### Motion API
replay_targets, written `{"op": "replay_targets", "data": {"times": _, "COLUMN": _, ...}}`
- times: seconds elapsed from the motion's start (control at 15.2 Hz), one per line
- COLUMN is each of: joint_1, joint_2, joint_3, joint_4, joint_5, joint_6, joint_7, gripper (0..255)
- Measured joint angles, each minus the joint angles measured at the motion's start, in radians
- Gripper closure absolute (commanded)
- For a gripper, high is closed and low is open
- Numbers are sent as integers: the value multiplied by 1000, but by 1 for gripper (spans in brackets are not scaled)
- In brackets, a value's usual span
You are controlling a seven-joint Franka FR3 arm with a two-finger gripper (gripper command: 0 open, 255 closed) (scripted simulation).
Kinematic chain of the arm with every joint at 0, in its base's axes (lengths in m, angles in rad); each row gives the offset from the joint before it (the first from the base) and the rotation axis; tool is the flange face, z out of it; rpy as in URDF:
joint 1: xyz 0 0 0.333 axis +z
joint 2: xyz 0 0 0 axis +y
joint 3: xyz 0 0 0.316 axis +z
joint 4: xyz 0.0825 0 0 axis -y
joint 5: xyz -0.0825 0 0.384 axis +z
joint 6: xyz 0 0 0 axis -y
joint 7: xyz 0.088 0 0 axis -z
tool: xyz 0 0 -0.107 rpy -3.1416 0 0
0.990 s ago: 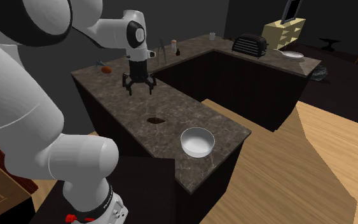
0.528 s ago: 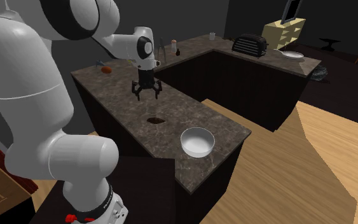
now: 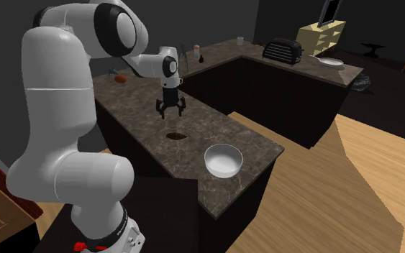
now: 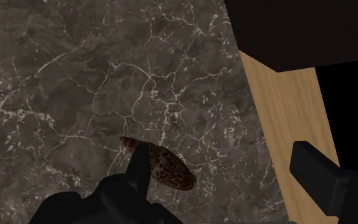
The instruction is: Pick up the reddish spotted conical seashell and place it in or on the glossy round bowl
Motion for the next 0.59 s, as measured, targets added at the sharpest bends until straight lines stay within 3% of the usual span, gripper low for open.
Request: {"op": "replay_targets", "data": {"times": 0.59, "joint_1": -27, "joint_2": 367, "joint_3": 58, "joint_4": 375, "joint_5": 0, "joint_6": -48, "joint_7": -130, "gripper": 0}}
